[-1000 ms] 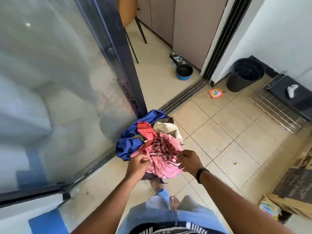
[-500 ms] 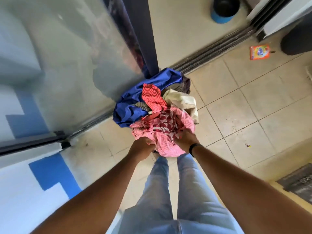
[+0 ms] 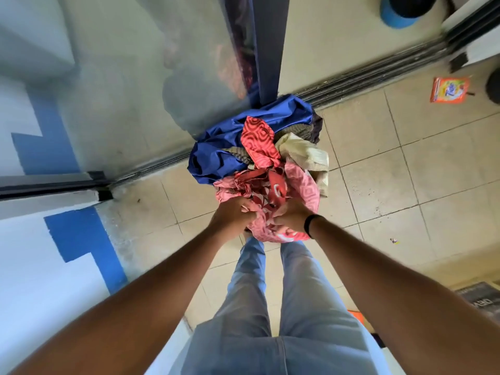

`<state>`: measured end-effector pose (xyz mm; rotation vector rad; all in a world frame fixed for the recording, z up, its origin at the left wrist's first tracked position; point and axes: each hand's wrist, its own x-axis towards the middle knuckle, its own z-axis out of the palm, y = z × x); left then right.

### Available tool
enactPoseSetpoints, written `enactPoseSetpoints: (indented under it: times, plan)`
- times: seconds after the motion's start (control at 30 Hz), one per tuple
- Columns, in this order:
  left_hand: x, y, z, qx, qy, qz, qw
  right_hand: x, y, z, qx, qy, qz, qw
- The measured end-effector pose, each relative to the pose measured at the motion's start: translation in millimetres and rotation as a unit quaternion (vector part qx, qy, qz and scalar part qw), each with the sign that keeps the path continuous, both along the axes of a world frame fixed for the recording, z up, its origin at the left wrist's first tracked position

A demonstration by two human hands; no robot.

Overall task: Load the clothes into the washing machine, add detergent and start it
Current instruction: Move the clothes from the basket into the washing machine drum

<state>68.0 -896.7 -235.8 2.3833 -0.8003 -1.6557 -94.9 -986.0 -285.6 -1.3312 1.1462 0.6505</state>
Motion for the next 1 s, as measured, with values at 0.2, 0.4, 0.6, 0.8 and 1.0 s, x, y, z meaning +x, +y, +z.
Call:
enactPoseSetpoints:
  times: [0.2,0.4,0.6,0.8,1.0]
  plan:
    - [-4,41,45,-0.048,-0.001,0.028,0.998,21,47,69,-0.077,-0.045,-0.065,0.994]
    - [-2,57,96,-0.162,0.000,0.008,0.987,30,34,163,-0.054,-0.114,-0.285,0.950]
    - [15,36,140,-0.249,-0.026,0.013,0.968,57,20,261,-0.116,-0.230,-0.252,0.933]
    - [26,40,147,-0.253,-0.023,-0.002,0.967,68,22,364,-0.085,-0.441,-0.332,0.829]
    - [28,43,162,-0.217,-0.051,0.033,0.974,72,12,401,-0.195,-0.467,-0.335,0.795]
